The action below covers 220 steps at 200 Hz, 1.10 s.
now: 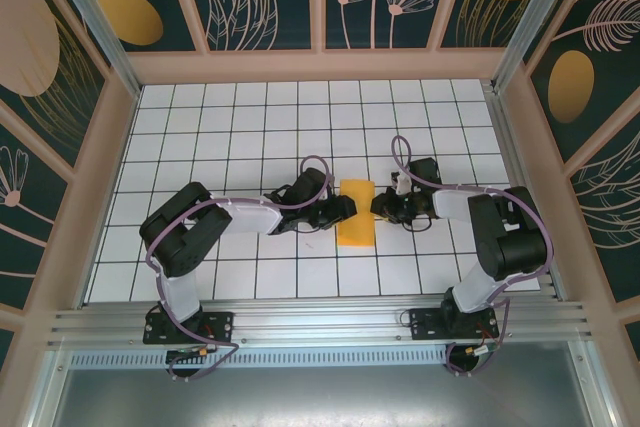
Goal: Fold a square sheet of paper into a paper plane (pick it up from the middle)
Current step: Fold the triangle a second time at the center of the table.
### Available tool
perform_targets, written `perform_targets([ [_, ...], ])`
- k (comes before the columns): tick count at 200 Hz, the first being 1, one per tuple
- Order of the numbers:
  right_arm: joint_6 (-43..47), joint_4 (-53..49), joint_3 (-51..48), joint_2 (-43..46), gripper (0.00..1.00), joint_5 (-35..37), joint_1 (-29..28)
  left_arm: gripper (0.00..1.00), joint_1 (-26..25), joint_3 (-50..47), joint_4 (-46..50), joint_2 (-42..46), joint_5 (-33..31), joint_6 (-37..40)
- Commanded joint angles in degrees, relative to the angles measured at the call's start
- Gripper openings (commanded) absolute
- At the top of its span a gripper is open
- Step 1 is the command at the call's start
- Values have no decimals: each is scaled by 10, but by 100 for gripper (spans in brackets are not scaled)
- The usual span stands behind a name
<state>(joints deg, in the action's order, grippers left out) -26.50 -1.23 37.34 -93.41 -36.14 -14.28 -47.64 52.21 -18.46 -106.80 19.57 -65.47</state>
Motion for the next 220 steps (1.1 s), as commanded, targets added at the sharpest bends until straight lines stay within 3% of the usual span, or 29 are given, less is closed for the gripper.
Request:
perform_targets([
  [1, -1, -8, -2, 2, 23, 4, 3, 42, -2, -10, -28, -8, 8, -15],
  [54, 10, -33, 17, 56, 28, 11, 3, 14, -2, -5, -33, -11, -1, -25],
  [84, 12, -55, 9, 144, 42, 53, 3, 0, -2, -13, -14, 13, -16, -13],
  [129, -1, -65, -28, 274, 56, 91, 1, 0, -1, -45, 18, 57, -22, 10],
  [220, -15, -123, -47, 425, 61, 163, -7, 0, 0, -44, 113, 107, -41, 97],
])
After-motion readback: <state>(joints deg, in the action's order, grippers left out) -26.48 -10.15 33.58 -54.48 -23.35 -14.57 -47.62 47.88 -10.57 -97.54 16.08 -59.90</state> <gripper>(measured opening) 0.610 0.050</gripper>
